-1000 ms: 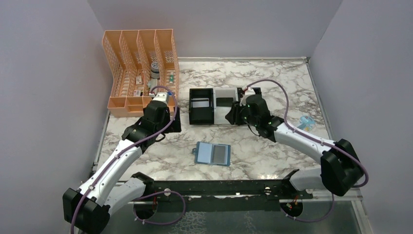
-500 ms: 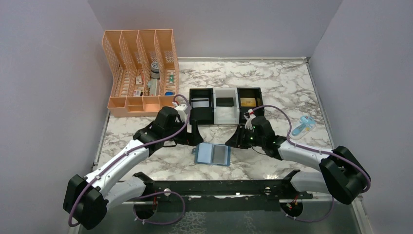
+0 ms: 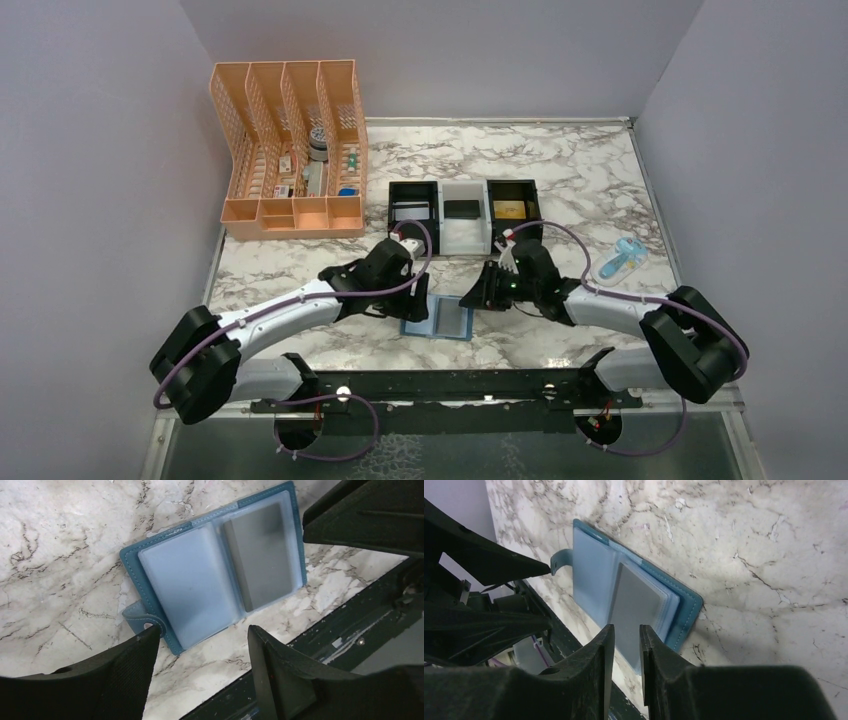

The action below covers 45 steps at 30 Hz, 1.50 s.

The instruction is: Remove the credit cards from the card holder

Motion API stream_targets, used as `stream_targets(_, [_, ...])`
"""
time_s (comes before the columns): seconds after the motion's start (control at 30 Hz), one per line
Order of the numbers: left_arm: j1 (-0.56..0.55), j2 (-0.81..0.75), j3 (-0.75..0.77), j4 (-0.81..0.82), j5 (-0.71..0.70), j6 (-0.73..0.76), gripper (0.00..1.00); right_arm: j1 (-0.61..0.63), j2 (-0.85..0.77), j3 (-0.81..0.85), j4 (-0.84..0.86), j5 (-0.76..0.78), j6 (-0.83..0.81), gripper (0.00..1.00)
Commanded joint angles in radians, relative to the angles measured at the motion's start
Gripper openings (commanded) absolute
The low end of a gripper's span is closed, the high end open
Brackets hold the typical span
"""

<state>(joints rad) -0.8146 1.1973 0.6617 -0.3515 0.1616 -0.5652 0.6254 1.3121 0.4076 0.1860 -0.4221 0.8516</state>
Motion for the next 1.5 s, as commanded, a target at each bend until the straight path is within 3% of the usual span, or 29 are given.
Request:
stream_targets(0.0, [-0.034, 0.046, 0.011, 0.005, -0.114, -0.017, 0.65, 0.008, 0.044, 0.022, 0.034, -0.063, 0.001, 0.25])
stream_targets(0.17, [-0.05, 0.092, 0.008, -0.017, -0.16, -0.014, 0.55, 0.008, 0.084, 0.016, 0.086, -0.096, 0.018, 0.24])
stream_targets(0.37, [-0.059, 0.066, 0.005, -0.025, -0.173, -0.024, 0.54, 0.01, 0.11, 0.023, 0.075, -0.08, 0.015, 0.23])
stream_targets(0.6, [-0.075, -0.054, 0.056, -0.056, -0.162, -0.045, 0.66, 0.01, 0.116, 0.041, 0.0, -0.024, -0.009, 0.23])
stream_targets(0.73, [-0.077, -0.113, 0.051, -0.055, -0.119, -0.064, 0.68, 0.01, 0.118, 0.039, -0.003, -0.019, -0.01, 0.23])
stream_targets(0.9, [-0.082, -0.081, 0.015, -0.037, 0.002, -0.047, 0.67, 0.01, 0.121, 0.037, -0.007, -0.012, -0.005, 0.23])
stream_targets(1.03, [-0.09, -0.038, -0.004, -0.036, -0.015, -0.039, 0.67, 0.009, 0.132, 0.04, -0.025, -0.001, -0.001, 0.22])
stream_targets(1.13, [-0.09, -0.003, -0.001, -0.033, -0.078, -0.045, 0.65, 0.01, 0.136, 0.034, -0.011, -0.01, 0.004, 0.22])
stream_targets(1.47, [-0.097, 0.109, -0.005, -0.014, -0.161, -0.01, 0.44, 0.01, 0.143, 0.064, -0.01, -0.029, -0.005, 0.19])
